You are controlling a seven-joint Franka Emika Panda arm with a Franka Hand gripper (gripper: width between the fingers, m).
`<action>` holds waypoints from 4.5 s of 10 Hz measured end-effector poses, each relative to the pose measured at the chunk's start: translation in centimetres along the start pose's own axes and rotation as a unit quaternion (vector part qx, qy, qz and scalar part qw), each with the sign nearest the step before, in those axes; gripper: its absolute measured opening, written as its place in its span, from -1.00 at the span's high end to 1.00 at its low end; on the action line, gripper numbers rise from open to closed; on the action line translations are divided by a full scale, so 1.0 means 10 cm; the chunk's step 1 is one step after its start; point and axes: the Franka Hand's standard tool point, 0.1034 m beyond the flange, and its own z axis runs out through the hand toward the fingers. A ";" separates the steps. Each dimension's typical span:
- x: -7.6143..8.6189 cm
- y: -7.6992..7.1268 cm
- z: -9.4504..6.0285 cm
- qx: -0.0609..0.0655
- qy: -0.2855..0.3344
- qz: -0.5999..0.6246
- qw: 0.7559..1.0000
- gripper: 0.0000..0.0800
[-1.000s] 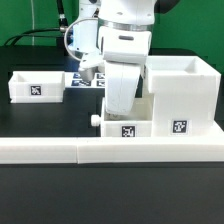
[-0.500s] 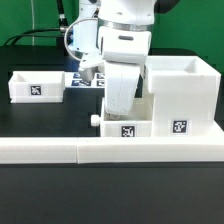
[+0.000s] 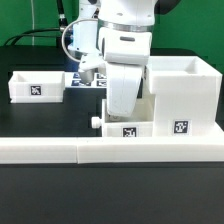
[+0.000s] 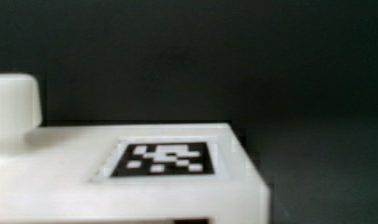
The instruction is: Assemble drawer
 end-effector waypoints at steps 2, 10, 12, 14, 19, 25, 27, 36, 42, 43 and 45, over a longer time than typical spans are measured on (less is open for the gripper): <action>-0.03 0.00 0.00 0.000 -0.001 0.005 1.000 0.85; -0.10 0.06 -0.34 0.014 -0.012 0.012 1.000 -0.61; -0.26 0.09 -0.52 0.019 -0.018 0.005 1.000 -0.62; -0.51 0.14 -0.61 0.025 -0.021 -0.008 0.999 -0.62; -0.82 0.08 -0.40 0.036 0.045 -0.022 0.998 -0.62; -0.85 -0.11 -0.08 0.061 0.135 -0.022 0.989 -0.62; -0.66 -0.06 -0.09 0.058 0.142 -0.038 0.987 -0.62; -0.31 -0.02 -0.04 0.064 0.150 -0.038 0.986 -0.62; -0.21 -0.05 -0.04 0.071 0.151 -0.018 0.986 -0.62; -0.20 -0.05 -0.03 0.071 0.151 -0.018 0.986 -0.62; -0.18 -0.06 -0.01 0.072 0.150 -0.006 0.986 -0.62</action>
Offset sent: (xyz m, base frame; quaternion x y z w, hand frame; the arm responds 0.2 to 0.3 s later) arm 0.0000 0.0041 0.0086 -0.0044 -0.0074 0.0075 0.9999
